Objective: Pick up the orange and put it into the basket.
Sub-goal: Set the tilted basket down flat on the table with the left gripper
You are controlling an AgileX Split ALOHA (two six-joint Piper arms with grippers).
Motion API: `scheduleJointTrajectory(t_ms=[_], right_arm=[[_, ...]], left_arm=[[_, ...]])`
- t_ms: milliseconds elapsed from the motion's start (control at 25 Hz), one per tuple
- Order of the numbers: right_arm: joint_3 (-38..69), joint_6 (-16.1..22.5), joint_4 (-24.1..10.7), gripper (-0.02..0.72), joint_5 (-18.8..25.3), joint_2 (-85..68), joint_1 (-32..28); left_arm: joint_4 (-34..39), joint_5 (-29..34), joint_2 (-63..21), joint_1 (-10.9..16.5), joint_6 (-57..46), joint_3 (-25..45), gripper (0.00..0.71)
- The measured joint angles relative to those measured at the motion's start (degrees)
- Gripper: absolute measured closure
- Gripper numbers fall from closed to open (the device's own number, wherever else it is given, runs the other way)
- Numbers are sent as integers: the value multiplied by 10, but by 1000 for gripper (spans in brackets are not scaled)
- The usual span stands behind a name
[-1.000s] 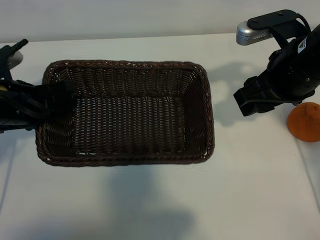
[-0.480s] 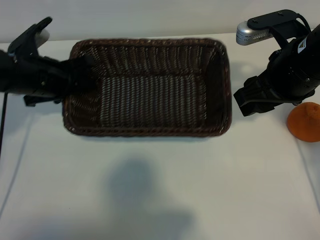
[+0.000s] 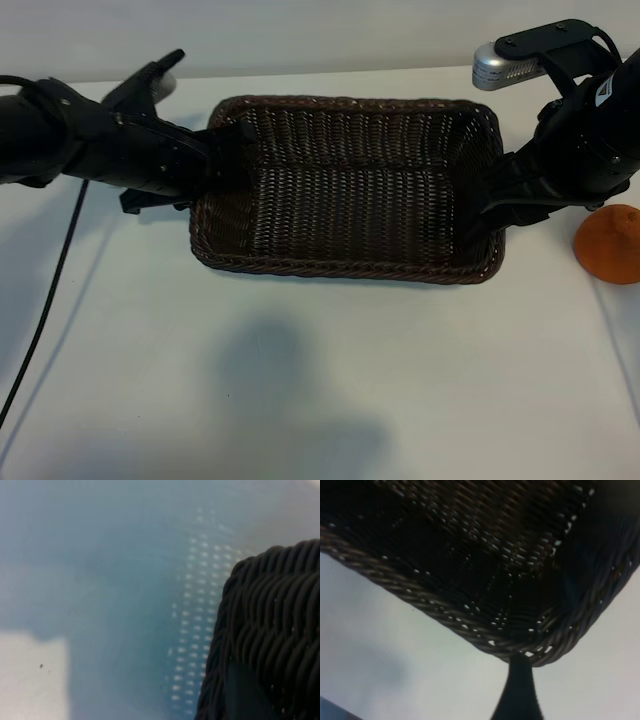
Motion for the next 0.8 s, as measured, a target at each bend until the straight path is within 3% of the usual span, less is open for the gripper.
scheduleJointTrajectory(t_ms=[800], right_arm=[[0,0,0,153,0,0,0]], left_arm=[[-2,-26,24,-2,-26,-4,411]])
